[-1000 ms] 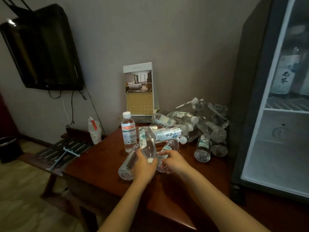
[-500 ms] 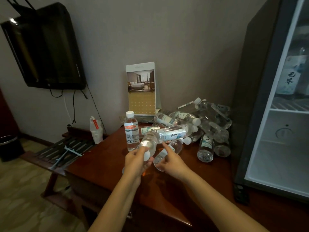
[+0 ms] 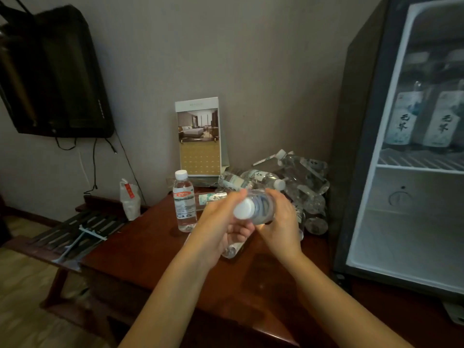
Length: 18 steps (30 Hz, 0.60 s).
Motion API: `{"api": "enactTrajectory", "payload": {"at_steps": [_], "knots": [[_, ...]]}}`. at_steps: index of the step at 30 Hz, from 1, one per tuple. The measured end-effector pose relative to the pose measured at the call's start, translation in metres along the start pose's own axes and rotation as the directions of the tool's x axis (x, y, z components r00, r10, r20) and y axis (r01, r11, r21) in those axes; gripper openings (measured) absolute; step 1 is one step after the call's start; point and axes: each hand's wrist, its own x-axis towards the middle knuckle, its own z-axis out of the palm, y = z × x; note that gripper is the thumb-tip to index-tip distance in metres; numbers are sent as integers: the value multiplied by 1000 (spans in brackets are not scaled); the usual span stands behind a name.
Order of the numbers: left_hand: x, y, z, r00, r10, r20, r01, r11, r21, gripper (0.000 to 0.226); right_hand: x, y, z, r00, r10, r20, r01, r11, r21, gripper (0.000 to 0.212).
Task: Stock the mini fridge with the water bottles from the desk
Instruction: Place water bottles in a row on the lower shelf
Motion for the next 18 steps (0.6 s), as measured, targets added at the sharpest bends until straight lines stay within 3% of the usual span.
{"api": "enactTrajectory", "payload": {"at_steps": [2,5,7,10,15,18], "knots": [[6,2,6,999,12,-42,-13,1000,-13,30,-4,-2,-12,998,33,53,-37,996,78,56],[18,-8,10,995,33,-92,-32,999,17,24,-11,-10,-31,968,172,183,-223,923,313,47],[22,-20,14,997,33,-75,-26,995,98,19,-12,-18,-48,908,247,337,-381,821,425,37],[20,-34,26,999,-28,-15,29,995,94,27,-11,-26,-73,819,207,535,-500,715,489,27],[11,-42,50,998,56,-30,-56,998,-11,31,-14,-28,-100,755,193,627,-590,617,521,41],[5,-45,65,992,120,32,-121,992,45,41,-22,-25,-118,682,228,695,-713,418,563,48]]}}
